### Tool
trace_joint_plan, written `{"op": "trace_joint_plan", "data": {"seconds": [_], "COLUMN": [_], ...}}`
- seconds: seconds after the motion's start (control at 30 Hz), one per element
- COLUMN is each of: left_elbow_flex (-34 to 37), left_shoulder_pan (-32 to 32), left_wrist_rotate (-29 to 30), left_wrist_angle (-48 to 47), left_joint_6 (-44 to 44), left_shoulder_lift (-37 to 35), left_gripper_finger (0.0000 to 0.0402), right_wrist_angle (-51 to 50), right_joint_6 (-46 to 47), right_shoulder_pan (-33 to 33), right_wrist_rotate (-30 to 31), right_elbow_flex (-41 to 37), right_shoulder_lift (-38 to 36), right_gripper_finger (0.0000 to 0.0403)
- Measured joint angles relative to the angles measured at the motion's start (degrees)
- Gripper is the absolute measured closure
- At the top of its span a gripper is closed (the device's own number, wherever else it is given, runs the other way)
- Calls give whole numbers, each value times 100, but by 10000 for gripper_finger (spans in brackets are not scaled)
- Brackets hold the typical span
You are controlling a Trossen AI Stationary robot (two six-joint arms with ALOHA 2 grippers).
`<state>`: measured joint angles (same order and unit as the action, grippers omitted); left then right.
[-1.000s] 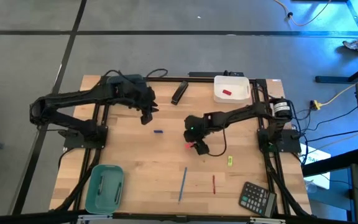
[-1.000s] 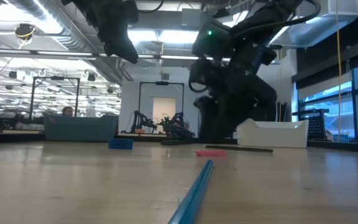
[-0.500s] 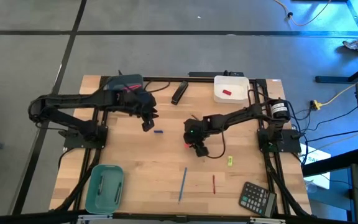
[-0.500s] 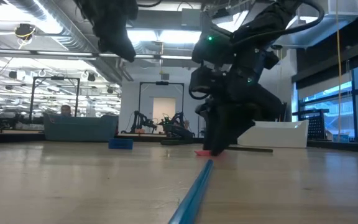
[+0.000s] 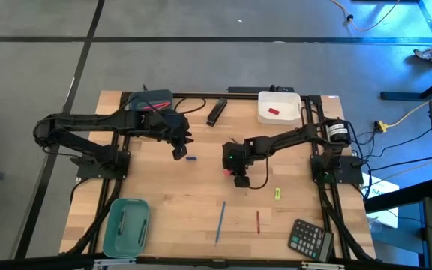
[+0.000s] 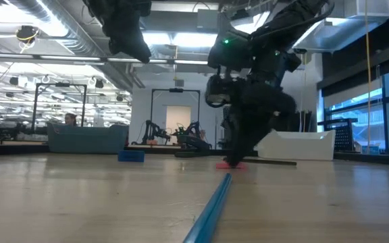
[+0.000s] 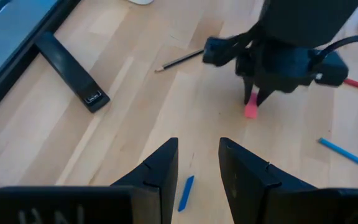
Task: Sort crayons/erasers/pens/pencils in bins
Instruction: Put the pink eraser into the white bin
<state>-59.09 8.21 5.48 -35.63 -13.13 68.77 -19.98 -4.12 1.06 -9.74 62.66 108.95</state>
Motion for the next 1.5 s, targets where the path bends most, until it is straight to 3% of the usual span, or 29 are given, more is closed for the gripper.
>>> {"op": "trace_joint_plan", "data": {"seconds": [0.33, 0.77, 1.03, 1.5], "left_elbow_flex": [0, 0, 0, -2], "left_shoulder_pan": [2, 2, 2, 9], "left_wrist_rotate": [198, 558, 603, 771], "left_wrist_angle": [30, 94, 525, 569], "left_joint_6": [-2, -48, -34, -29], "left_shoulder_lift": [0, 0, 0, 0], "left_gripper_finger": [294, 294, 294, 294], "right_wrist_angle": [-1147, -2094, -2499, -2536], "right_joint_6": [-557, -1593, -2175, -2767], "right_shoulder_pan": [603, 2348, 3282, 4360], "right_wrist_rotate": [289, 432, 424, 411], "right_elbow_flex": [230, 246, 249, 251], "right_shoulder_lift": [-976, -2409, -2591, -2588], "right_gripper_finger": [330, 329, 329, 329]}}
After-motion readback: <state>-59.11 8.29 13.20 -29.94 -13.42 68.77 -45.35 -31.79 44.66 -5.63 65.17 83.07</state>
